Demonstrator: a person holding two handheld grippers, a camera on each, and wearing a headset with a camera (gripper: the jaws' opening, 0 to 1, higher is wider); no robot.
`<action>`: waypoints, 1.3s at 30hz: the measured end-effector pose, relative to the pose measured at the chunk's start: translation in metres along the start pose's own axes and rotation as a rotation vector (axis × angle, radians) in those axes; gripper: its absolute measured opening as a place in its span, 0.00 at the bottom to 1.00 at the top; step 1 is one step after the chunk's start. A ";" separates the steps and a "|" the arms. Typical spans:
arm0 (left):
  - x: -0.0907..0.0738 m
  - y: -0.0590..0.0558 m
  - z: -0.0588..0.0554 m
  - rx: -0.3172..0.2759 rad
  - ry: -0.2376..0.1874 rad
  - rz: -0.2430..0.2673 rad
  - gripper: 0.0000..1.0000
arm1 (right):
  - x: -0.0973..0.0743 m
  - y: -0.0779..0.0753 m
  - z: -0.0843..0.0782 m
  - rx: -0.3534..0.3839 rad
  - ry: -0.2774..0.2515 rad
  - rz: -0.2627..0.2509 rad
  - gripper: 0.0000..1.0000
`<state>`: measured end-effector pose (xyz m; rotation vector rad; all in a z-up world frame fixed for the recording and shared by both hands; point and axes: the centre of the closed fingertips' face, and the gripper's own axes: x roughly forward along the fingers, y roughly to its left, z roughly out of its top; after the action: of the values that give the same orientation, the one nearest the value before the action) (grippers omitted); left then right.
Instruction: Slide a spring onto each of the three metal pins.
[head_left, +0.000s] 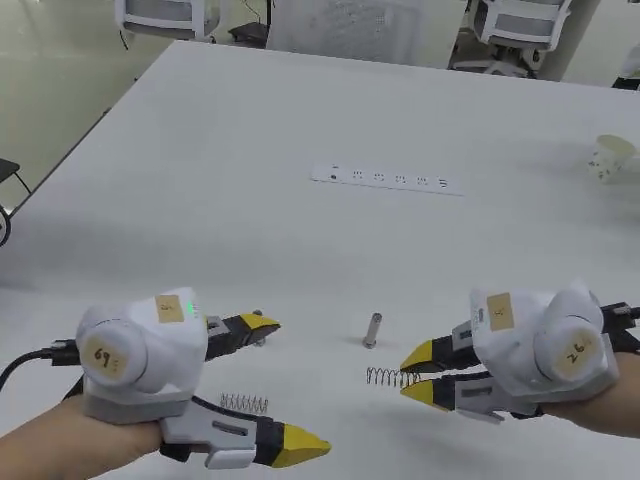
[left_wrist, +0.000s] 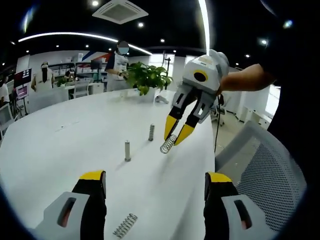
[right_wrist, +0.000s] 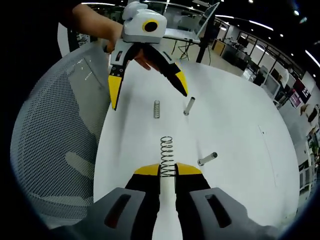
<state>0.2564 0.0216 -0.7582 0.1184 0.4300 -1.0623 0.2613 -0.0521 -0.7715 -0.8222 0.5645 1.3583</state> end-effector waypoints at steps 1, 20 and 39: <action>0.002 0.000 0.001 0.005 0.000 -0.001 0.76 | 0.000 0.000 0.001 -0.001 -0.001 0.002 0.08; 0.036 -0.013 0.017 0.031 -0.031 -0.064 0.54 | 0.002 0.006 0.010 -0.010 -0.021 0.020 0.08; 0.050 -0.032 0.023 0.078 -0.032 -0.137 0.27 | 0.001 0.012 0.014 -0.004 -0.041 0.023 0.08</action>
<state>0.2560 -0.0413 -0.7539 0.1425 0.3714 -1.2148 0.2480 -0.0403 -0.7654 -0.7917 0.5406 1.3952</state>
